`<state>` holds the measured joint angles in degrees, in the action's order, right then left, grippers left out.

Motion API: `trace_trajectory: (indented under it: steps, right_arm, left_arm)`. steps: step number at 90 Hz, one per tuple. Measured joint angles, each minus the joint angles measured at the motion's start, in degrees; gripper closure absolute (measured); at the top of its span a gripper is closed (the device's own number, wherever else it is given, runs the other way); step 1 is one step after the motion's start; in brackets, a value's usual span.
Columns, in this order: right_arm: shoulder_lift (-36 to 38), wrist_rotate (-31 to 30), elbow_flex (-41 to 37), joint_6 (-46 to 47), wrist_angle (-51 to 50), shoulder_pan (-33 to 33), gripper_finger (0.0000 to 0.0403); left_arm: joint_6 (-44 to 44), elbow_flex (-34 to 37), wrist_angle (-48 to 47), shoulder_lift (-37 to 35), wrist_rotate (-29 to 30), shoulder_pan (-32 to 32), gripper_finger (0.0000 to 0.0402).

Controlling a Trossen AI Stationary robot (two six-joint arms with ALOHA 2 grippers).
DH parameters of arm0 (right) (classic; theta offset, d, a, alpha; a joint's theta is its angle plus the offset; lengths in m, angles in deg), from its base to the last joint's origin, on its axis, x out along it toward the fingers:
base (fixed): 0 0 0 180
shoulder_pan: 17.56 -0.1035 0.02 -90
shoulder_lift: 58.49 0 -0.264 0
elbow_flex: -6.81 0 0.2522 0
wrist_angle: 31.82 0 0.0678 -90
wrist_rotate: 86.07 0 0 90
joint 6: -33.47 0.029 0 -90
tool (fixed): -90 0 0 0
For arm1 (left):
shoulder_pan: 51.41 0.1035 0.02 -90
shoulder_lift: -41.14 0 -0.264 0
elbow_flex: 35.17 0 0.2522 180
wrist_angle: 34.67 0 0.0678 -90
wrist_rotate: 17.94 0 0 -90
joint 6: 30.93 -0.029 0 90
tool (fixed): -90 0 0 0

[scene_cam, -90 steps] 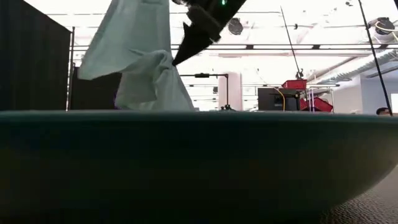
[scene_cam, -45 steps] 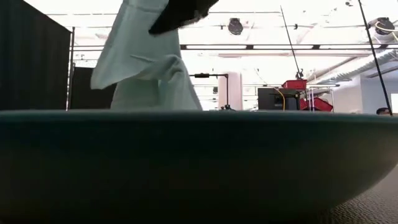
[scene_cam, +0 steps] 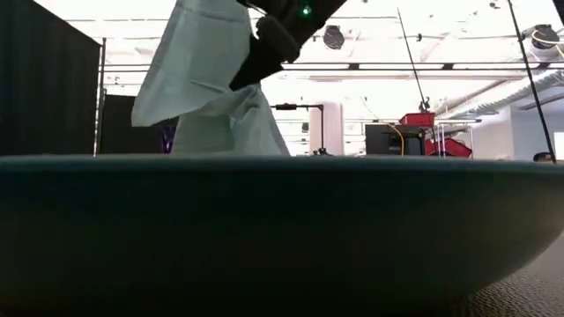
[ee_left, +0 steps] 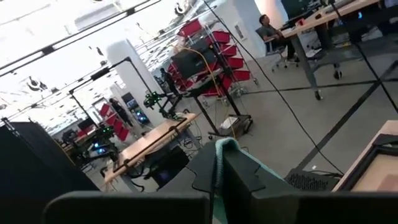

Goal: Set table place
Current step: Fold the blue table napkin

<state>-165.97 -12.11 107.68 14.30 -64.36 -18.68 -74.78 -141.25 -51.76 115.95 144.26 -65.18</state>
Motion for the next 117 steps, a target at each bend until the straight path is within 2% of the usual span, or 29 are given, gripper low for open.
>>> trace_trajectory:
  steps: [12,18,31,43,61,73,100,108,117]
  right_arm:
    - [0.00,-1.67,0.00,0.60,-0.01,0.98,0.0233]
    - [0.00,-2.44,0.00,0.60,-0.75,1.06,0.0266]
    - [0.00,-2.91,0.00,1.05,-5.26,1.04,0.0381]
    - [0.00,-4.05,0.00,3.38,-11.37,1.04,0.0399]
    - [0.12,-19.73,0.00,4.82,-22.37,1.29,0.0403]
    - [1.85,-23.14,0.00,7.91,-26.61,2.29,0.0403]
    - [12.69,-21.90,0.00,7.71,-24.75,2.35,0.0396]
    - [15.34,-13.90,0.02,8.25,-25.22,3.05,0.0368]
    - [16.44,-5.84,0.02,8.52,-25.19,2.47,0.0313]
  left_arm:
    - [-0.02,0.00,-0.15,0.00,-0.01,-0.15,0.0402]
    - [-0.14,0.00,-0.22,0.00,0.00,-0.15,0.0402]
    - [-0.57,0.00,-0.26,0.00,0.00,-0.15,0.0402]
    - [-2.52,0.00,-0.34,0.00,1.11,-0.22,0.0402]
    - [-2.99,0.00,-1.35,0.00,2.76,-0.73,0.0402]
    - [-3.02,0.00,-3.29,0.00,4.64,-1.17,0.0402]
    - [-2.99,0.00,-6.84,0.00,8.46,-1.16,0.0402]
    - [-2.95,0.00,-6.65,0.00,8.46,-1.16,0.0402]
    - [-2.95,0.00,-6.51,0.00,8.46,-1.15,0.0402]
